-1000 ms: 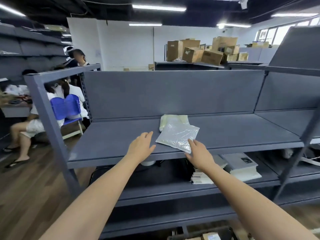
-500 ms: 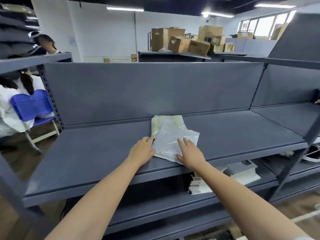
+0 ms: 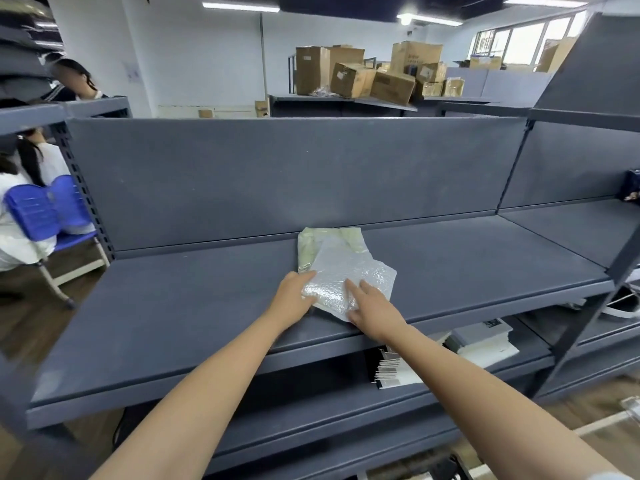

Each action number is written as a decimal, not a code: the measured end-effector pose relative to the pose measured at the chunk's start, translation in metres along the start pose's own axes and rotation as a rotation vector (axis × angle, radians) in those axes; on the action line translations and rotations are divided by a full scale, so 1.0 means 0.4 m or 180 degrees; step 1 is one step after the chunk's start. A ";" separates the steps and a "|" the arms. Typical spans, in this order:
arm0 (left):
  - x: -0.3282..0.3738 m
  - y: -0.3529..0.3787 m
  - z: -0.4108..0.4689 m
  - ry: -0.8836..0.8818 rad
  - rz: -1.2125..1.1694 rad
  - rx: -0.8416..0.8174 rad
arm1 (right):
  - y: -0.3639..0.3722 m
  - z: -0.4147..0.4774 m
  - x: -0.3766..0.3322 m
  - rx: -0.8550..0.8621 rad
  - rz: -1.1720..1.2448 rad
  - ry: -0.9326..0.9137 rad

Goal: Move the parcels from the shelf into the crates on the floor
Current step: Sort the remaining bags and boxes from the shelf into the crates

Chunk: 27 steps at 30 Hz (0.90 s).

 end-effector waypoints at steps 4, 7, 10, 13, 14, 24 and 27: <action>0.040 -0.028 -0.024 0.0163 -0.0343 0.0469 | -0.050 -0.013 -0.025 0.0218 0.0727 -0.0046; 0.083 -0.050 -0.057 0.0390 -0.0440 0.0795 | -0.106 -0.031 -0.065 0.0545 0.1392 -0.0043; 0.129 -0.074 -0.105 0.0834 -0.0185 0.1052 | -0.160 -0.051 -0.104 0.0900 0.2267 -0.0111; 0.180 -0.083 -0.159 0.1262 0.0296 0.1257 | -0.202 -0.076 -0.130 0.1147 0.2960 -0.0186; 0.192 -0.083 -0.175 0.1309 0.0403 0.1285 | -0.212 -0.087 -0.137 0.1187 0.3084 -0.0152; 0.163 -0.078 -0.212 0.0788 0.0387 0.0949 | -0.240 -0.205 -0.115 0.1383 0.2381 -0.0202; 0.118 -0.080 -0.208 0.0045 -0.0395 0.0580 | -0.241 -0.221 -0.103 0.1355 0.2394 -0.0312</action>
Point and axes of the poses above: each hand's wrist, its own z-axis towards the middle knuckle, its own y-axis out of the palm, x = y × z, the point moved 2 cm from there along z, towards the middle knuckle, and after that the axes turned 13 degrees about z, right-handed, at the moved point
